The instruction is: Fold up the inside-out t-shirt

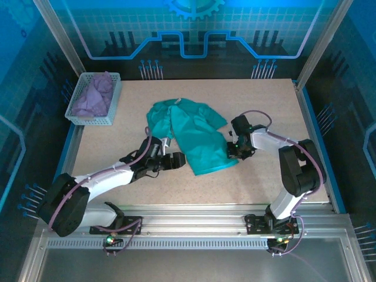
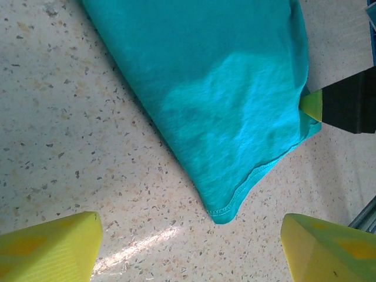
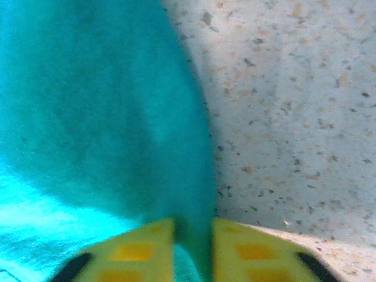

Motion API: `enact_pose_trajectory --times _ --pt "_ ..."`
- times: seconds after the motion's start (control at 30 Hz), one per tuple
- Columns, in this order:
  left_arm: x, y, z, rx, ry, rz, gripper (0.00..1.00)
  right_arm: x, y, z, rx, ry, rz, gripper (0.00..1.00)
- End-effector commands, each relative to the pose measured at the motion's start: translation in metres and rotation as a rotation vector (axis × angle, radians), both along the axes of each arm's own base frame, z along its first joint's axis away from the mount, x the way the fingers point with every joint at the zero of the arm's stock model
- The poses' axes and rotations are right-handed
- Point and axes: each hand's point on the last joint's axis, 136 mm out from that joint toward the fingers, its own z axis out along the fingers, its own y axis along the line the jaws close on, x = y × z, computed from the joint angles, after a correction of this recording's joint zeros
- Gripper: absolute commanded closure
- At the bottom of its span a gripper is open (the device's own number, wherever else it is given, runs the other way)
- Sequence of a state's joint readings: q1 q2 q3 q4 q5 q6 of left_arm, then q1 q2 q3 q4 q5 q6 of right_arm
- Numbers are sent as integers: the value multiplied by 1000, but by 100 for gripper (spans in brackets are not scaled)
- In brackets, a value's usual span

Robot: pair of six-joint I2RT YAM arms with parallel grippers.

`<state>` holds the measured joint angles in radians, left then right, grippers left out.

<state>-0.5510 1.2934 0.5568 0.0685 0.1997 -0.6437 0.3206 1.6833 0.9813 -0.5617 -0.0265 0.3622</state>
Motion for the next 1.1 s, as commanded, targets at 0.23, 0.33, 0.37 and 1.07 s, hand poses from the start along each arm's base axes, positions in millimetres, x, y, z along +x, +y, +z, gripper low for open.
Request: enact_pose_trajectory --times 0.23,0.33,0.37,1.07 --pt "13 -19 33 -54 -178 -74 19 16 93 238 619 -434 119 100" --pt "11 -17 53 -66 -270 -61 16 12 114 309 744 -567 156 100" --pt "10 -13 61 -72 -299 -43 15 12 119 324 770 -601 161 100" --pt "-6 -18 136 99 -654 -7 12 36 214 371 874 -615 259 100"
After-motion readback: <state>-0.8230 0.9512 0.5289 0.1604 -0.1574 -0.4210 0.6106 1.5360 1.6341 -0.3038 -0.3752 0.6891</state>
